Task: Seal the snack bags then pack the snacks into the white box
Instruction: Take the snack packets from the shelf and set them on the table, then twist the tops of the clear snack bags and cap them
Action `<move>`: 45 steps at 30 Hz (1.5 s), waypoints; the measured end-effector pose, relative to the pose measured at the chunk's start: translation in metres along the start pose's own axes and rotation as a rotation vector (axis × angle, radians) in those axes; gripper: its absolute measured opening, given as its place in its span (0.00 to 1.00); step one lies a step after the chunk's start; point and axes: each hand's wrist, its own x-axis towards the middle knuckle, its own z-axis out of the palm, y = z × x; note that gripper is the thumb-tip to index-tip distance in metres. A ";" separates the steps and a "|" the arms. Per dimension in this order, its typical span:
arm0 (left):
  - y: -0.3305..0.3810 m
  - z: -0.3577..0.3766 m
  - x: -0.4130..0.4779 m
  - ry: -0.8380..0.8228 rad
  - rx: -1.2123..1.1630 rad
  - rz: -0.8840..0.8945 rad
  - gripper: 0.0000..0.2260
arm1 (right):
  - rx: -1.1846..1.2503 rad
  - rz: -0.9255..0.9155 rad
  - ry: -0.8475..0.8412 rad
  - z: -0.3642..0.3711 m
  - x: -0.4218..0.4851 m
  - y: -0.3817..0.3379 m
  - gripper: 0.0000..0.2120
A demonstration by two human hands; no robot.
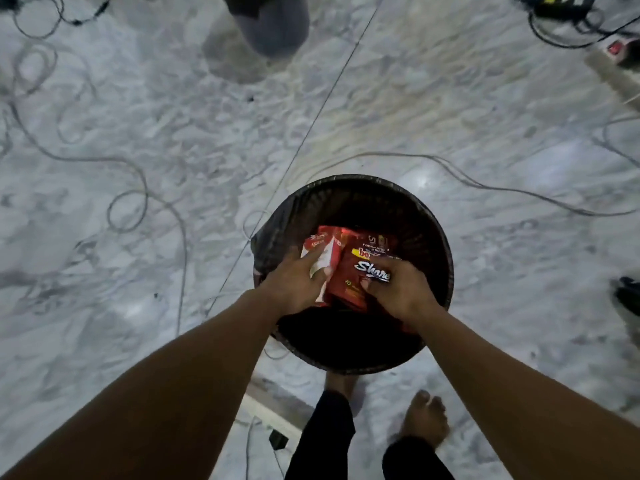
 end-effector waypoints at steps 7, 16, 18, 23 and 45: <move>0.069 -0.077 -0.073 -0.089 0.078 0.088 0.30 | -0.076 0.037 -0.034 -0.080 -0.076 -0.062 0.21; 0.270 -0.203 -0.258 -0.109 0.341 0.422 0.29 | -0.017 -0.004 0.188 -0.252 -0.302 -0.165 0.18; 0.311 -0.222 -0.295 -0.095 0.411 0.498 0.29 | -0.014 -0.005 0.274 -0.286 -0.351 -0.171 0.18; 0.411 -0.237 -0.375 -0.039 0.549 0.704 0.27 | 0.032 0.009 0.531 -0.353 -0.468 -0.156 0.17; 0.632 0.119 -0.707 -0.307 0.853 1.439 0.24 | 0.446 0.550 1.245 -0.281 -0.910 0.178 0.14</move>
